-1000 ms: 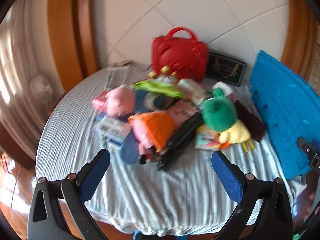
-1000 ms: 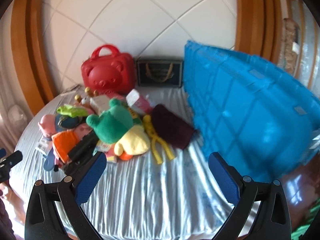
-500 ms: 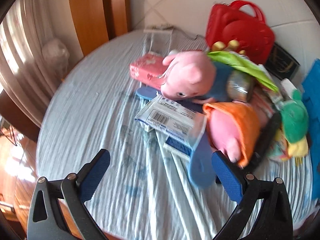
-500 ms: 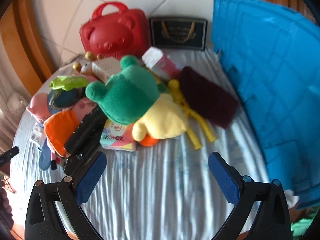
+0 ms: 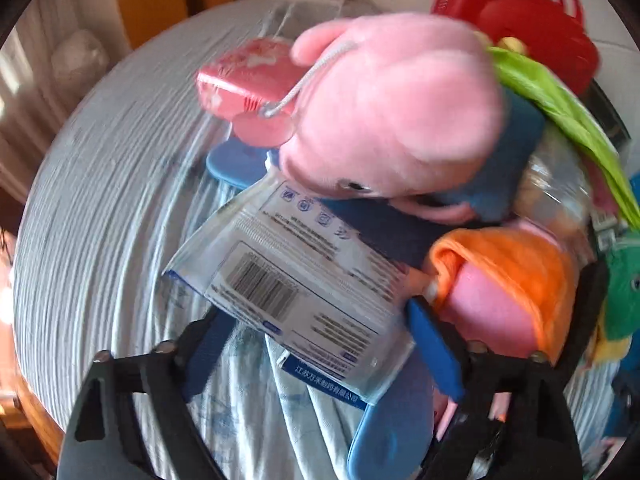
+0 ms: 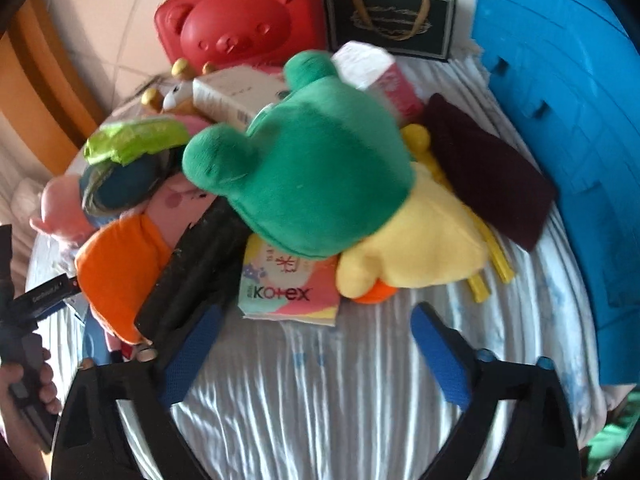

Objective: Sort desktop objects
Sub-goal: 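Grasp the white wipe packet with the left tool while the right tool grasps the green-pink wipe pack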

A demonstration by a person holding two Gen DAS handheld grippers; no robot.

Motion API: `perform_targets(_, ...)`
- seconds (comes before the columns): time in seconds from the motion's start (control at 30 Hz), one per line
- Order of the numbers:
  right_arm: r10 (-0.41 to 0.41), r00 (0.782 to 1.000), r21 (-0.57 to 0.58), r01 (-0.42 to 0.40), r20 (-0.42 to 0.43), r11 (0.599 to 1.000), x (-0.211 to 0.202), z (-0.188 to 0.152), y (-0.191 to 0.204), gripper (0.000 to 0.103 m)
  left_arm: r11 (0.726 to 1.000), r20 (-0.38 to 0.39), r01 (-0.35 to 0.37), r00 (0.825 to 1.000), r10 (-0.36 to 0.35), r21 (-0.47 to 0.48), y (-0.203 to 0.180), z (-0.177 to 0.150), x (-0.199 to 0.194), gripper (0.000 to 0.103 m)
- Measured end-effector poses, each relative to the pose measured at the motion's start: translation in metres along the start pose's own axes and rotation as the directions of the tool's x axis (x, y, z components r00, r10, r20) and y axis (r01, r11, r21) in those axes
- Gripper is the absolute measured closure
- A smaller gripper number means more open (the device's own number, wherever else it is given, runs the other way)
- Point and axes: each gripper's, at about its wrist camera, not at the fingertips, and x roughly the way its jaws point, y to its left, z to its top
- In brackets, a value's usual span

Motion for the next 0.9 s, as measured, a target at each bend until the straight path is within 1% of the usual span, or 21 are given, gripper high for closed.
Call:
perform_targets(0.03, 0.009, 1.0, -0.002, -0.009, -0.014, 1.0, 0.004, 0.0, 0.003, 0.027, 0.999, 0.006, 0.019, 1.0, -0.019, 0.027, -0.001, -0.003, -0.003, 0.039)
perform_targets(0.1, 0.031, 0.999, -0.013, -0.031, -0.037, 0.999, 0.01, 0.002, 0.01, 0.033, 0.998, 0.014, 0.025, 1.0, -0.026, 0.066, -0.001, -0.009, -0.009, 0.044)
perform_targets(0.13, 0.045, 0.998, -0.028, -0.046, -0.041, 0.999, 0.011, 0.004, 0.017, 0.033, 0.996, 0.023, 0.024, 0.999, -0.026, 0.086, 0.0, -0.012, -0.012, 0.046)
perform_targets(0.2, 0.085, 0.996, -0.056, -0.087, -0.035, 0.995, 0.01, 0.007, 0.031, 0.033, 0.992, 0.048, -0.007, 0.999, 0.001, 0.125, 0.002, -0.019, -0.02, 0.048)
perform_targets(0.3, 0.149, 0.988, -0.109, -0.152, -0.033, 0.982, 0.009, 0.01, 0.058, 0.033, 0.987, 0.088, -0.05, 0.995, 0.037, 0.152, 0.006, -0.028, -0.031, 0.051)
perform_targets(0.37, 0.165, 0.986, -0.146, -0.167, -0.025, 0.975, 0.009, 0.013, 0.075, 0.033, 0.986, 0.107, -0.061, 0.993, 0.044, 0.157, 0.009, -0.032, -0.037, 0.052)
perform_targets(0.47, 0.169, 0.986, -0.173, -0.167, -0.004, 0.971, 0.009, 0.025, 0.093, 0.033, 0.985, 0.137, -0.051, 0.99, 0.027, 0.168, 0.006, -0.034, -0.045, 0.052)
perform_targets(0.53, 0.166, 0.986, -0.181, -0.158, 0.025, 0.971, 0.005, 0.036, 0.101, 0.032, 0.984, 0.157, -0.041, 0.987, 0.013, 0.174, 0.004, -0.032, -0.053, 0.053)
perform_targets(0.57, 0.159, 0.986, -0.194, -0.146, 0.052, 0.97, 0.001, 0.044, 0.105, 0.03, 0.985, 0.166, -0.033, 0.986, 0.004, 0.171, 0.011, -0.024, -0.064, 0.053)
perform_targets(0.6, 0.15, 0.986, -0.213, -0.133, 0.07, 0.968, -0.002, 0.05, 0.11, 0.022, 0.985, 0.18, -0.026, 0.984, -0.005, 0.17, 0.011, -0.022, -0.07, 0.053)
perform_targets(0.63, 0.144, 0.986, -0.235, -0.121, 0.082, 0.964, -0.004, 0.055, 0.117, 0.01, 0.985, 0.2, -0.02, 0.98, -0.015, 0.173, 0.013, -0.014, -0.076, 0.053)
perform_targets(0.67, 0.134, 0.986, -0.266, -0.104, 0.097, 0.958, -0.006, 0.06, 0.123, 0.007, 0.984, 0.218, -0.018, 0.976, -0.022, 0.178, 0.016, 0.0, -0.074, 0.053)
perform_targets(0.73, 0.102, 0.986, -0.32, -0.055, 0.133, 0.946, -0.007, 0.069, 0.133, 0.006, 0.979, 0.267, -0.027, 0.963, -0.029, 0.202, 0.01, 0.014, -0.085, 0.053)
perform_targets(0.77, 0.074, 0.986, -0.352, -0.016, 0.15, 0.936, -0.004, 0.073, 0.14, 0.006, 0.976, 0.288, -0.034, 0.957, -0.03, 0.215, 0.005, 0.02, -0.092, 0.053)
perform_targets(0.8, 0.054, 0.986, -0.38, 0.012, 0.16, 0.925, 0.0, 0.077, 0.146, 0.006, 0.974, 0.302, -0.034, 0.953, -0.036, 0.226, 0.002, 0.024, -0.096, 0.053)
perform_targets(0.9, 0.023, 0.986, -0.439, 0.051, 0.163, 0.897, 0.019, 0.088, 0.156, 0.006, 0.969, 0.32, -0.018, 0.945, -0.063, 0.245, -0.01, 0.04, -0.1, 0.053)
